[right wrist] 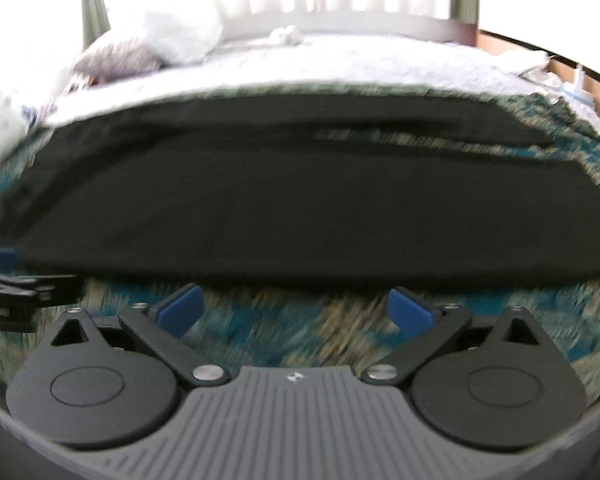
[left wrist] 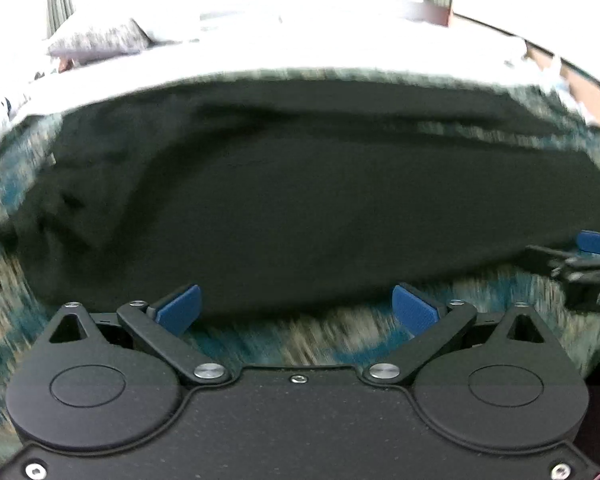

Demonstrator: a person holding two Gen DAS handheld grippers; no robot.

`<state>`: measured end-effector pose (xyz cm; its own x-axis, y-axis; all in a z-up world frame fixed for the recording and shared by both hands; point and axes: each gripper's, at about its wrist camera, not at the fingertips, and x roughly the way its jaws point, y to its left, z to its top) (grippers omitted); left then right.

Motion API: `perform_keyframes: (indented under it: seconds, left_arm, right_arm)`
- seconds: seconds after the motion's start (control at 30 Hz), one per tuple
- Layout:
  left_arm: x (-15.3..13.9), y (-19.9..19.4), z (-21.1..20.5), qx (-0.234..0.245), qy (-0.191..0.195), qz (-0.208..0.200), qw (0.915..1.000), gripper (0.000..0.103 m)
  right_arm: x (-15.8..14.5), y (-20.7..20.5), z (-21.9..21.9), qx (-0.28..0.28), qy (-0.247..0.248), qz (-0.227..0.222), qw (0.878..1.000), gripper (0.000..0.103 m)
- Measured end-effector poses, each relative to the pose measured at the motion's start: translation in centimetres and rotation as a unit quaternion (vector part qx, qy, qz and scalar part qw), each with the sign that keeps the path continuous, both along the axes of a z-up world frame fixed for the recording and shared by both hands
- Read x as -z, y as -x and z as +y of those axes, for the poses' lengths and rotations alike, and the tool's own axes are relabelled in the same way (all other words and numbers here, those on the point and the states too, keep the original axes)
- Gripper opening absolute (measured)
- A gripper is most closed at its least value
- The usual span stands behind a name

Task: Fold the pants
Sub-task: 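Grasp the black pants' hem with the left gripper while the right gripper grasps the other hem corner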

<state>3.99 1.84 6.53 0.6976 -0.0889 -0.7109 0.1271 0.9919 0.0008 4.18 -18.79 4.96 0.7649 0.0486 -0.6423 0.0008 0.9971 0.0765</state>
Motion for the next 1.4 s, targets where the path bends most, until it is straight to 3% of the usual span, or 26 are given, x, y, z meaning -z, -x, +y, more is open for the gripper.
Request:
perform_keyframes:
  seconds: [0.13, 0.37, 0.47, 0.63, 0.8, 0.97, 1.17, 1.3, 1.4]
  left_arm:
    - [-3.9, -4.5, 3.0, -0.03, 0.028, -0.013, 0.9991, 0.103]
    - [-6.3, -17.0, 9.2, -0.113, 0.091, 0.059, 0.9876, 0.103]
    - [-5.8, -22.4, 11.4, -0.177, 0.13, 0.08, 0.9723, 0.103]
    - [-3.5, -29.3, 14.3, -0.288, 0.161, 0.06, 0.942, 0.103]
    - [-0.4, -35.8, 15.8, -0.377, 0.14, 0.023, 0.9154, 0.103]
    - [2.7, -40.6, 16.4, -0.421, 0.113, 0.019, 0.8997, 0.103]
    - [5.4, -43.6, 16.5, -0.472, 0.082, 0.021, 0.8774, 0.103]
    - [6.1, -45.2, 15.4, -0.486, 0.031, 0.027, 0.873, 0.103]
    - [6.7, -45.9, 14.6, -0.483, -0.01, 0.026, 0.8754, 0.103]
  right_arm:
    - [-2.7, -4.2, -3.7, 0.06, -0.028, -0.016, 0.998, 0.103]
    - [-5.0, -13.2, -10.5, 0.201, -0.086, -0.043, 0.975, 0.103]
    - [-4.6, -17.9, -12.7, 0.244, -0.125, -0.024, 0.961, 0.103]
    - [-2.3, -24.9, -14.3, 0.295, -0.125, -0.013, 0.947, 0.103]
    - [0.0, -31.2, -15.4, 0.33, -0.12, -0.016, 0.936, 0.103]
    - [2.6, -37.6, -16.5, 0.347, -0.1, 0.012, 0.932, 0.103]
    - [4.4, -42.2, -17.6, 0.377, -0.08, 0.031, 0.922, 0.103]
    - [5.1, -44.2, -17.8, 0.378, -0.039, 0.042, 0.924, 0.103]
    - [5.8, -45.6, -17.4, 0.368, 0.0, 0.067, 0.927, 0.102]
